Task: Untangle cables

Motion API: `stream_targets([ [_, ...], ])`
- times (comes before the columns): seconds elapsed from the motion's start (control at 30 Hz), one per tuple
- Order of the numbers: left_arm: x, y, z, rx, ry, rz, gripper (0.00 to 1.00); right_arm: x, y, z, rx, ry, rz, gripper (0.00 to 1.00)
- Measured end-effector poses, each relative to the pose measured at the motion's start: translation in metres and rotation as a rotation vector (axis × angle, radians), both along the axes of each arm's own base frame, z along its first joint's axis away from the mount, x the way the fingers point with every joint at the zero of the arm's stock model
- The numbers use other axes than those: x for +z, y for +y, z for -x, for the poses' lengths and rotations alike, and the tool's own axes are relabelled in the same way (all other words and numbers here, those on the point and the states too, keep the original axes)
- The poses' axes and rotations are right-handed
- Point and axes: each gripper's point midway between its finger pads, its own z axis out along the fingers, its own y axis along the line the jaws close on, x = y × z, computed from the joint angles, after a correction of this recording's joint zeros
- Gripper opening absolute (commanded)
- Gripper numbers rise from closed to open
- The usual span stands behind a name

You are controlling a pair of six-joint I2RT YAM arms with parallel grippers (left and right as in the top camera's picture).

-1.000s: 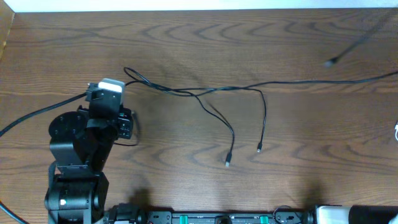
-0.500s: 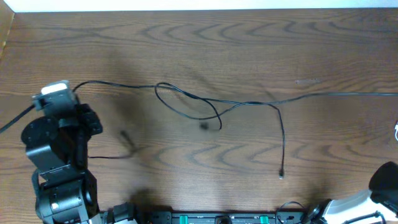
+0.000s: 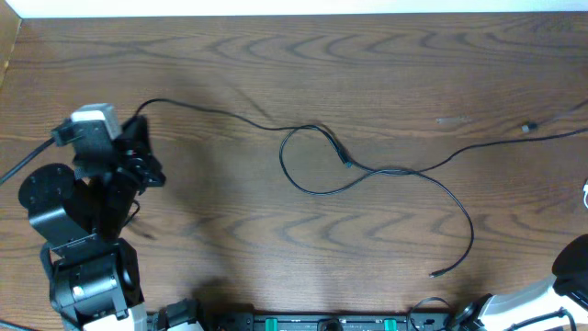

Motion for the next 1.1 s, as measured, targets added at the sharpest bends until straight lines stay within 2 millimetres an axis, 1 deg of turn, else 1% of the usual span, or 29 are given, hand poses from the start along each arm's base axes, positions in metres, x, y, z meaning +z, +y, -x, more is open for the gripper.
stream_targets([
  [0.03, 0.005, -0.013, 0.001, -0.083, -0.023, 0.012, 0.08, 0.001, 0.009, -0.003, 0.045, -0.013, -0.015, 0.01],
  [0.1, 0.018, -0.040, 0.006, -0.254, -0.080, 0.024, 0.08, 0.004, 0.033, -0.011, 0.159, -0.046, -0.048, 0.05],
  [0.13, 0.025, -0.052, 0.010, -0.339, -0.114, 0.025, 0.08, 0.006, 0.045, -0.014, 0.217, -0.062, -0.057, 0.06],
  [0.17, 0.032, -0.064, 0.016, -0.431, -0.150, 0.023, 0.07, 0.008, 0.058, -0.018, 0.279, -0.079, -0.065, 0.11],
  [0.23, 0.044, -0.083, 0.030, -0.587, -0.212, 0.012, 0.07, 0.012, 0.088, -0.025, 0.408, -0.108, -0.076, 0.13],
  [0.27, 0.048, -0.090, 0.036, -0.644, -0.233, 0.007, 0.07, 0.013, 0.101, -0.027, 0.465, -0.119, -0.073, 0.17],
  [0.3, 0.050, -0.096, 0.042, -0.696, -0.244, 0.007, 0.07, 0.013, 0.118, -0.029, 0.535, -0.125, -0.072, 0.22],
  [0.33, 0.050, -0.099, 0.047, -0.730, -0.249, 0.010, 0.07, 0.013, 0.129, -0.030, 0.585, -0.129, -0.067, 0.25],
  [0.4, 0.051, -0.104, 0.052, -0.771, -0.255, 0.012, 0.08, 0.012, 0.154, -0.030, 0.687, -0.128, -0.052, 0.34],
  [0.43, 0.051, -0.104, 0.053, -0.778, -0.255, 0.013, 0.07, 0.010, 0.165, -0.030, 0.732, -0.123, -0.041, 0.40],
  [0.47, 0.051, -0.105, 0.054, -0.783, -0.255, 0.013, 0.07, 0.009, 0.174, -0.031, 0.767, -0.117, -0.027, 0.48],
  [0.53, 0.051, -0.104, 0.053, -0.780, -0.254, 0.014, 0.07, 0.004, 0.192, -0.030, 0.832, -0.087, 0.014, 0.68],
  [0.6, 0.051, -0.103, 0.050, -0.764, -0.251, 0.014, 0.08, -0.001, 0.201, -0.030, 0.873, -0.063, 0.055, 0.92],
  [0.63, 0.050, -0.101, 0.048, -0.750, -0.249, 0.013, 0.08, -0.002, 0.204, -0.030, 0.884, -0.055, 0.067, 0.98],
  [0.77, 0.048, -0.093, 0.038, -0.675, -0.233, 0.014, 0.07, -0.009, 0.217, -0.029, 0.936, -0.005, 0.136, 0.99],
  [0.83, 0.041, -0.085, 0.029, -0.600, -0.195, 0.028, 0.08, -0.012, 0.224, -0.026, 0.969, 0.014, 0.157, 0.99],
  [0.97, 0.011, -0.055, 0.008, -0.369, -0.054, 0.065, 0.08, -0.026, 0.239, -0.020, 1.043, 0.057, 0.167, 0.99],
  [1.07, -0.012, -0.028, -0.003, -0.193, 0.040, 0.059, 0.07, -0.048, 0.251, -0.015, 1.098, 0.119, 0.140, 0.99],
  [1.1, -0.017, -0.020, -0.007, -0.145, 0.061, 0.052, 0.07, -0.059, 0.256, -0.012, 1.119, 0.150, 0.125, 0.99],
])
